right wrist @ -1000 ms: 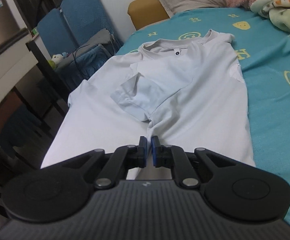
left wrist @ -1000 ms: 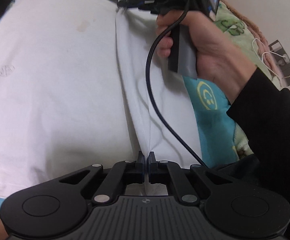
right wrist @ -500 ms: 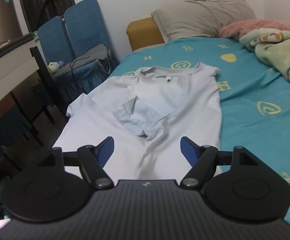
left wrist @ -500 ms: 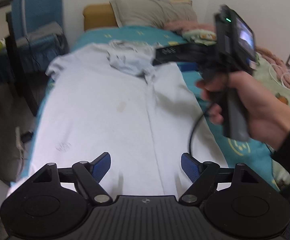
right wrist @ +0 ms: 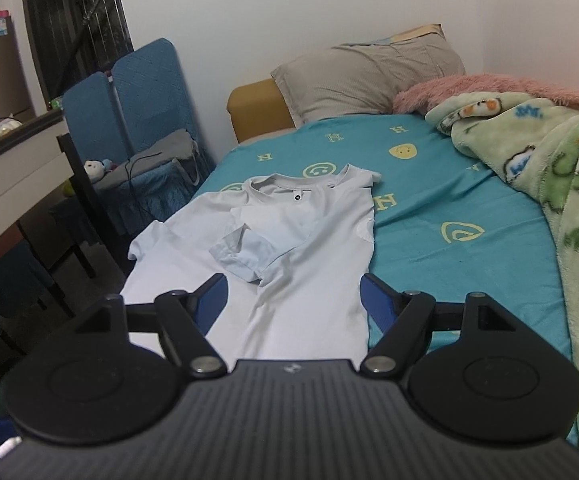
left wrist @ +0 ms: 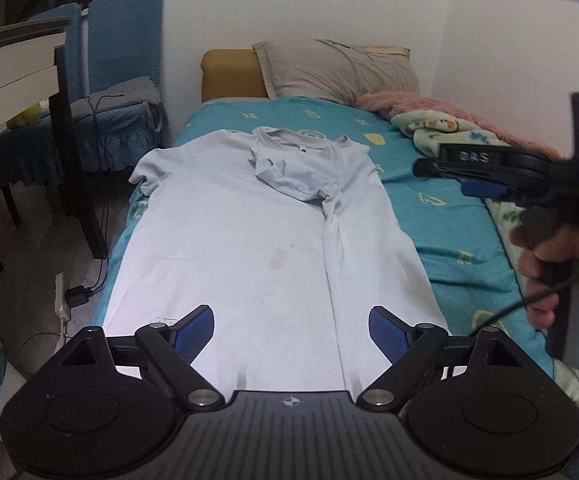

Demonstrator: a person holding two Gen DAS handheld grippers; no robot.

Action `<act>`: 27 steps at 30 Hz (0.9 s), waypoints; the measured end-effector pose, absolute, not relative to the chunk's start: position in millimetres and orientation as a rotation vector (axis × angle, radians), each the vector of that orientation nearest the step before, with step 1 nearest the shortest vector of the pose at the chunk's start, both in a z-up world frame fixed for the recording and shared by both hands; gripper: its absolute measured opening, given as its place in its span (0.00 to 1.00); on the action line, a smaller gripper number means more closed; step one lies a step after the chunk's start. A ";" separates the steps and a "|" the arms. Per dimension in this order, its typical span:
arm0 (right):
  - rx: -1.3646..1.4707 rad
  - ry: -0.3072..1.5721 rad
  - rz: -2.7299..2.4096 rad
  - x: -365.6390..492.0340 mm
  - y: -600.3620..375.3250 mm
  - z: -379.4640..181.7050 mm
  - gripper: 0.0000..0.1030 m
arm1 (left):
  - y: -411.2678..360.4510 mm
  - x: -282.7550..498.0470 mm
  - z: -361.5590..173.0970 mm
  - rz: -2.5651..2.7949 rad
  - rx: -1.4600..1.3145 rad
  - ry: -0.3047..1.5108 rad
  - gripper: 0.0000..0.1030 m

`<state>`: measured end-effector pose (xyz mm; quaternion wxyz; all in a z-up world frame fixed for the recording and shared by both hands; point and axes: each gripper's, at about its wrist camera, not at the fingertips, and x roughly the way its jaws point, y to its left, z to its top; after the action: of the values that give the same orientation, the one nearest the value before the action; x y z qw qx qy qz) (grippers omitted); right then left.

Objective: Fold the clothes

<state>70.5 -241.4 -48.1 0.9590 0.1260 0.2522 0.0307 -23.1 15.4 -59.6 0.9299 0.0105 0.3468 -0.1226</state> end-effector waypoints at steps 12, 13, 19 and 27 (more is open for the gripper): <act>0.276 0.458 0.134 26.6 -228.3 -30.6 0.73 | 20.1 -8.0 -37.2 -0.223 0.014 0.656 0.88; 0.272 0.451 0.137 24.9 -227.4 -29.6 0.73 | 21.1 -5.0 -31.9 -0.223 0.007 0.646 0.88; 0.278 0.443 0.139 25.7 -228.5 -34.3 0.73 | 21.9 24.4 8.5 -0.191 0.008 0.600 0.88; 0.134 0.547 0.177 52.6 -212.8 -56.5 0.71 | 36.7 54.1 3.6 -0.204 -0.061 0.589 0.91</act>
<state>52.6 -212.8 -56.5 0.9567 0.0659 0.2698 0.0874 54.1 36.7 3.6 0.9513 -0.0302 0.2897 -0.1004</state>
